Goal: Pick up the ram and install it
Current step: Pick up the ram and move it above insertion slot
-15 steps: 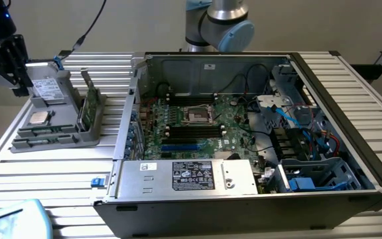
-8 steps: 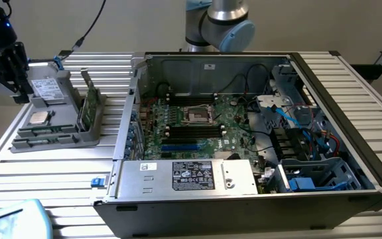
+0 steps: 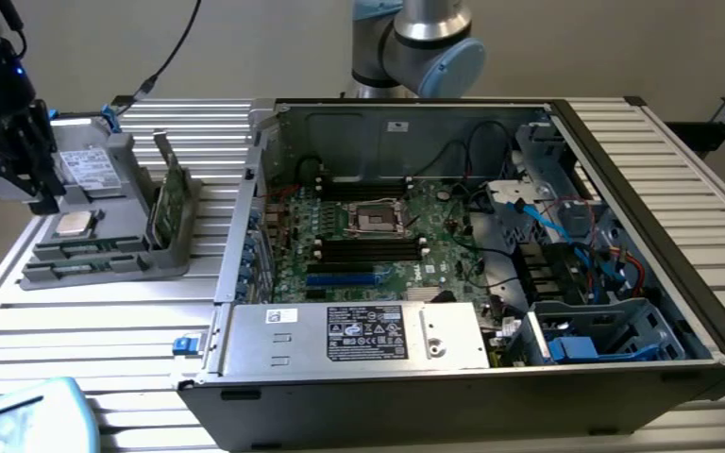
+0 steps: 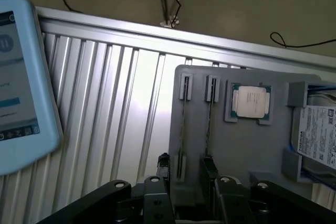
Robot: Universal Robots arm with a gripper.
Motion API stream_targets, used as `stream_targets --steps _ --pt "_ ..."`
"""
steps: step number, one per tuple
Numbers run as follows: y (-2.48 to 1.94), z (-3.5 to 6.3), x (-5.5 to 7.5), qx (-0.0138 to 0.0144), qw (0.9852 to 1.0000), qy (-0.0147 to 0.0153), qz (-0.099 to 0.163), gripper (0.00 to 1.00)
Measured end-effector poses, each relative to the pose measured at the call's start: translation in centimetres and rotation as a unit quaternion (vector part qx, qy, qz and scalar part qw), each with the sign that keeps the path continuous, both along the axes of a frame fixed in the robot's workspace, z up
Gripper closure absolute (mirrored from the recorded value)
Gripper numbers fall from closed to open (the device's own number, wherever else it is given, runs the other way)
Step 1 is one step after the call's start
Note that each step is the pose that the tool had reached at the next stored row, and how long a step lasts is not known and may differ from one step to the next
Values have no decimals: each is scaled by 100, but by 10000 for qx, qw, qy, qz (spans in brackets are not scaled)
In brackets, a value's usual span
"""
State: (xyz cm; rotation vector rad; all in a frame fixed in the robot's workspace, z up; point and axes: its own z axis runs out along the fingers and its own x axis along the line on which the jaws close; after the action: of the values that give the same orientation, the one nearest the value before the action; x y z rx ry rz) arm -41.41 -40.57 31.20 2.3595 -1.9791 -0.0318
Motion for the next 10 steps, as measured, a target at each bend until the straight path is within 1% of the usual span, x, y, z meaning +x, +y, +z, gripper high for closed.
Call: stream_targets --steps 3,10 --pt "-21 -55 11 0 10000 -1 63 63" --pt "-49 -183 46 0 9998 -1 195 63"
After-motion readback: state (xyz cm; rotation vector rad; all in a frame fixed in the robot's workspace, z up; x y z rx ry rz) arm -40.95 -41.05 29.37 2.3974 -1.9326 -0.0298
